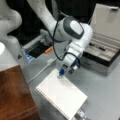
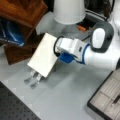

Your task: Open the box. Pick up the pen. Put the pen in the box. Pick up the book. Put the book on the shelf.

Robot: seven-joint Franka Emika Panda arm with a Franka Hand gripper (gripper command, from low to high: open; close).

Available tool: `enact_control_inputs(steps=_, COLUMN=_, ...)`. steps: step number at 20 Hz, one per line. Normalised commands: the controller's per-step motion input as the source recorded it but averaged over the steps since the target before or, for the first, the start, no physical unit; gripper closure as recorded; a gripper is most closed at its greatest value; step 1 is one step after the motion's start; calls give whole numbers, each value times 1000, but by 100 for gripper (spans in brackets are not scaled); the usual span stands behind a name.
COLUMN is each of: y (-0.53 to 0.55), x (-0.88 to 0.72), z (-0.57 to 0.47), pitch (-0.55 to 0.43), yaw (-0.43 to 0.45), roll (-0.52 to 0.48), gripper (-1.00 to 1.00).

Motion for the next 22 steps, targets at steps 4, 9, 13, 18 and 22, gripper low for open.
enact_control_inputs(steps=4, y=-71, x=14, z=113, pitch=90, yaw=192, roll=-158, gripper=100)
enact_control_inputs(steps=9, y=-104, x=33, z=249, pitch=100, yaw=198, roll=-125, gripper=100)
enact_control_inputs(steps=13, y=-85, x=59, z=377, pitch=159, yaw=169, roll=-130, gripper=100)
enact_control_inputs(steps=18, y=-77, x=112, z=370, pitch=147, yaw=145, roll=-101, gripper=100)
enact_control_inputs(steps=22, y=-27, x=144, z=323, pitch=112, yaw=119, roll=-70, gripper=100)
